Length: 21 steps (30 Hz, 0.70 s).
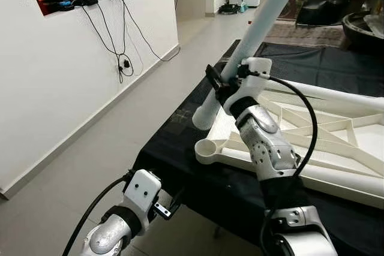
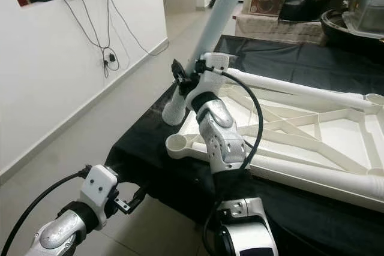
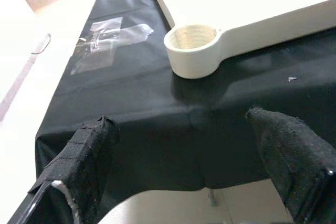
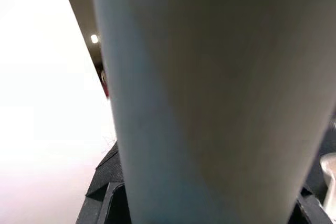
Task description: Building children table
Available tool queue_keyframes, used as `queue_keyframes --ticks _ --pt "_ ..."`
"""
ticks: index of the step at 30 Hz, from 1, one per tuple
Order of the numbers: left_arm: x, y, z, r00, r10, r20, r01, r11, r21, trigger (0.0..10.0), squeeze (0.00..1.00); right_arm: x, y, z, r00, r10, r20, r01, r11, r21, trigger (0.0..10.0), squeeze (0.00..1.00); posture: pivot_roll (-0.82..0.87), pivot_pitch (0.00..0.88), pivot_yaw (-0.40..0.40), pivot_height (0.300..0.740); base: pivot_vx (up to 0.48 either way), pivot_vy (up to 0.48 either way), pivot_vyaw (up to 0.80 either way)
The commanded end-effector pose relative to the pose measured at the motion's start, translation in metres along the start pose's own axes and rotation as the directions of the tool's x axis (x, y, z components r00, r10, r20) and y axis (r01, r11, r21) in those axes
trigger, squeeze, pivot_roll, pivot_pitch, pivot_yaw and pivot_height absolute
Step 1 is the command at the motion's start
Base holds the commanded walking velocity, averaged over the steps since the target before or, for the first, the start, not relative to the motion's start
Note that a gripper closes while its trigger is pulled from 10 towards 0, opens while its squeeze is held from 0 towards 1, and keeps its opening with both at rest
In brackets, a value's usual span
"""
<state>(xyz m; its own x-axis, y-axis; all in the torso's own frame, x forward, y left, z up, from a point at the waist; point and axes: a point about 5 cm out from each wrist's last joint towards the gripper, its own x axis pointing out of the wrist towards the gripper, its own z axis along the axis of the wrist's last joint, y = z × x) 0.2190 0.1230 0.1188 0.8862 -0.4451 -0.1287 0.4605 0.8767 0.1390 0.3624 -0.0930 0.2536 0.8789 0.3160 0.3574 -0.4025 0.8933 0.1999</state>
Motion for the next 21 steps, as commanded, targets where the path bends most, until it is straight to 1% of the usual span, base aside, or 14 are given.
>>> queue_keyframes --ticks 1,3,5,7,9,10,12,13,14,15,17,19,21 --pt "-0.001 0.001 0.003 1.0 0.026 0.017 -0.027 1.0 0.007 10.0 0.0 0.002 0.0 -0.001 1.0 -0.001 0.021 0.002 1.0 -0.021 10.0 0.0 0.0 0.0 0.057 0.74 0.0 0.0 0.0" --pt "-0.001 0.001 0.005 0.999 0.039 0.024 -0.039 0.999 0.005 10.0 0.0 0.002 -0.002 -0.003 1.0 -0.013 0.023 0.013 0.999 -0.029 10.0 0.0 0.0 0.0 0.057 0.74 0.0 0.0 0.0" --pt "-0.001 0.008 0.014 0.986 0.146 0.081 -0.149 0.988 0.037 10.0 0.0 -0.003 0.001 -0.009 0.998 0.056 0.024 -0.055 0.996 -0.064 10.0 0.0 0.0 0.0 0.051 0.74 0.0 0.0 0.0" --pt "-0.001 0.008 0.014 0.986 0.146 0.081 -0.149 0.988 0.037 10.0 0.0 -0.003 0.001 -0.009 0.998 0.056 0.024 -0.055 0.996 -0.064 10.0 0.0 0.0 0.0 0.051 0.74 0.0 0.0 0.0" --pt "0.0 0.018 0.023 0.957 0.263 0.124 -0.269 0.963 0.03 10.0 0.0 -0.008 0.007 -0.012 0.992 0.125 0.031 -0.122 0.987 -0.106 10.0 0.0 0.0 0.0 0.045 0.74 0.0 0.0 0.0" --pt "0.0 0.018 0.023 0.957 0.263 0.124 -0.269 0.963 0.03 10.0 0.0 -0.008 0.007 -0.012 0.992 0.125 0.031 -0.122 0.987 -0.106 10.0 0.0 0.0 0.0 0.045 0.74 0.0 0.0 0.0" --pt "0.0 0.024 0.029 0.935 0.323 0.144 -0.329 0.944 0.016 10.0 0.0 -0.01 0.009 -0.014 0.99 0.141 0.031 -0.136 0.983 -0.126 10.0 0.0 0.0 0.0 0.045 0.74 0.0 0.0 0.0" --pt "0.0 0.024 0.029 0.935 0.323 0.144 -0.329 0.944 0.016 10.0 0.0 -0.01 0.009 -0.014 0.99 0.141 0.031 -0.136 0.983 -0.126 10.0 0.0 0.0 0.0 0.045 0.74 0.0 0.0 0.0" --pt "0.0 0.027 0.033 0.925 0.345 0.159 -0.352 0.936 0.017 10.0 0.0 -0.01 0.009 -0.016 0.989 0.147 0.031 -0.141 0.979 -0.15 10.0 0.0 0.02 0.0 0.046 0.74 0.0 0.0 0.0" --pt "0.001 0.029 0.037 0.916 0.362 0.173 -0.369 0.929 0.007 10.0 0.0 -0.011 0.009 -0.017 0.988 0.148 0.033 -0.142 0.978 -0.155 10.0 0.0 0.02 0.0 0.046 0.74 0.0 0.0 0.0" --pt "0.001 0.032 0.042 0.903 0.386 0.189 -0.394 0.919 0.005 10.0 0.0 -0.011 0.009 -0.02 0.987 0.157 0.038 -0.149 0.977 -0.15 10.0 0.0 0.02 0.0 0.046 0.74 0.0 0.0 0.0" --pt "0.001 0.033 0.043 0.898 0.394 0.194 -0.402 0.915 0.004 10.0 0.0 -0.012 0.009 -0.02 0.987 0.159 0.039 -0.152 0.978 -0.146 10.0 0.0 0.02 0.0 0.046 0.74 0.0 0.0 0.0" --pt "0.0 0.035 0.045 0.884 0.42 0.205 -0.429 0.903 0.001 10.0 0.0 -0.012 0.012 -0.021 0.982 0.185 0.038 -0.177 0.973 -0.151 10.0 0.0 0.04 0.0 0.033 0.74 0.0 0.0 0.0"
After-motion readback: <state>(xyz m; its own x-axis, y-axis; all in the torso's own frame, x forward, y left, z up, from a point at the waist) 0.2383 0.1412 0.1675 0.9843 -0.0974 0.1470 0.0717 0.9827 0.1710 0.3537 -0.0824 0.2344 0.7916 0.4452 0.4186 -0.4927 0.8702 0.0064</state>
